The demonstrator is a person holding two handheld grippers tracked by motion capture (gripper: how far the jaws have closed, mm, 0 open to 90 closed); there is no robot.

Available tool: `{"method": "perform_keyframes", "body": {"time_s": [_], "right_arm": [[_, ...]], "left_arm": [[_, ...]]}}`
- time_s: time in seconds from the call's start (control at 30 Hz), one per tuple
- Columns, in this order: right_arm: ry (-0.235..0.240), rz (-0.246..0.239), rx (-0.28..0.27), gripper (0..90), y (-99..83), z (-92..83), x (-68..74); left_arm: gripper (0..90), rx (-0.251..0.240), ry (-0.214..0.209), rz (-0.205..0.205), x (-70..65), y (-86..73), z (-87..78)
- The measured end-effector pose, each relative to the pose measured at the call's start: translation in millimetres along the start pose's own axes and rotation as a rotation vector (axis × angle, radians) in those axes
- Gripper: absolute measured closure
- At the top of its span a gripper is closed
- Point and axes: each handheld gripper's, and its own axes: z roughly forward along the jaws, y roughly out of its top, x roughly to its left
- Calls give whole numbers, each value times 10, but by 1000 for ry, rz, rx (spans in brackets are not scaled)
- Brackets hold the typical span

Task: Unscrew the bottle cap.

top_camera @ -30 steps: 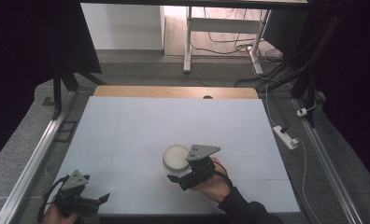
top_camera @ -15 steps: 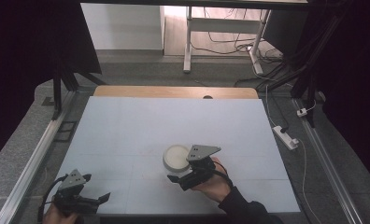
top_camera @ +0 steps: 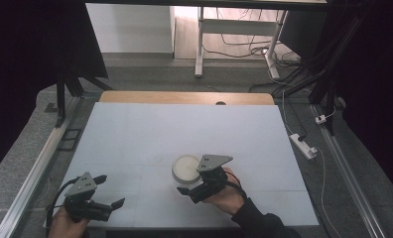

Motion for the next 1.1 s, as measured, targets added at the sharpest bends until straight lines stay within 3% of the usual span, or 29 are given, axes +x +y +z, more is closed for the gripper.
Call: {"method": "perform_keyframes", "body": {"time_s": [0.1,0.3,0.73,0.87,0.97,1.1], "right_arm": [[-1,-1,7,67,-2,8,1],[-6,-7,18,67,-8,21,2],[1,0,14,67,-7,30,-4],[4,3,13,67,-10,37,-4],[5,4,12,67,-12,38,-6],[11,3,9,67,-10,36,-8]], "left_arm": [[0,-23,-24,27,-31,65,49],[0,-20,-64,56,-54,249,114],[0,-55,-116,122,-131,646,297],[0,-75,-162,149,-142,787,357],[0,-75,-190,198,-160,911,438],[0,-74,-214,213,-175,998,514]]}}
